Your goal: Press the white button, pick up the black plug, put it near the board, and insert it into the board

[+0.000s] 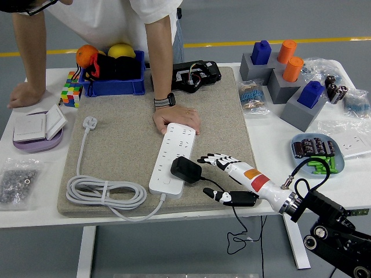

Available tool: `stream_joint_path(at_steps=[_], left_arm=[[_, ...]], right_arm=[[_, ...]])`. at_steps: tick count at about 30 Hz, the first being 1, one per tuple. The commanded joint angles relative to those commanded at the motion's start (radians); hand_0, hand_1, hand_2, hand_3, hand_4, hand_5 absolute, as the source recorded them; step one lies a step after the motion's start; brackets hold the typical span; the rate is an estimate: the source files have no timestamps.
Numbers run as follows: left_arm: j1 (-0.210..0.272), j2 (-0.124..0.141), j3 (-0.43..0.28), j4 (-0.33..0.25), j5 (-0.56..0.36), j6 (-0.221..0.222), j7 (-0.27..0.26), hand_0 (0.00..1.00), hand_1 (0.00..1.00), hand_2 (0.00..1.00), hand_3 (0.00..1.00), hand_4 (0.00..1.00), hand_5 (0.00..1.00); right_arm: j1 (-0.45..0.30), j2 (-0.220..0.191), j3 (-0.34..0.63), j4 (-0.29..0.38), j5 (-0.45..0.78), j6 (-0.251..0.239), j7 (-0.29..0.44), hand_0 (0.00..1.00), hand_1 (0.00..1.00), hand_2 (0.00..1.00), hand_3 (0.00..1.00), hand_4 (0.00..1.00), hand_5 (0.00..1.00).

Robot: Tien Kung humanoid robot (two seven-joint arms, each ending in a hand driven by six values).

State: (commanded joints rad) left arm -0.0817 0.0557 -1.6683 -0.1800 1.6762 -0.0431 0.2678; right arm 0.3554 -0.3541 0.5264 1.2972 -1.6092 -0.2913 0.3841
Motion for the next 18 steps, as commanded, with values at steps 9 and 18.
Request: stream_joint_path(at_steps=[9,18], left_arm=[[0.003,0.003,0.001,0.0,0.006,-0.002,0.002,0.625,0.631,0.64,0.694,0.587,0.376],[0.004,0.001,0.004,0.0,0.002,-0.001,0.001,0.626,0.631,0.64,0.694,0.586,0.374]], right_arm=[[0.018,0.064,-0.023,-0.01,-0.011,-0.007,-0.022,0.998,0.96,0.928,0.877,0.707,0.793],[0.039,0.097,-0.043,-0.034,-0.019,-0.001,-0.044,0.998,0.953,0.921,0.874,0.703,0.781]])
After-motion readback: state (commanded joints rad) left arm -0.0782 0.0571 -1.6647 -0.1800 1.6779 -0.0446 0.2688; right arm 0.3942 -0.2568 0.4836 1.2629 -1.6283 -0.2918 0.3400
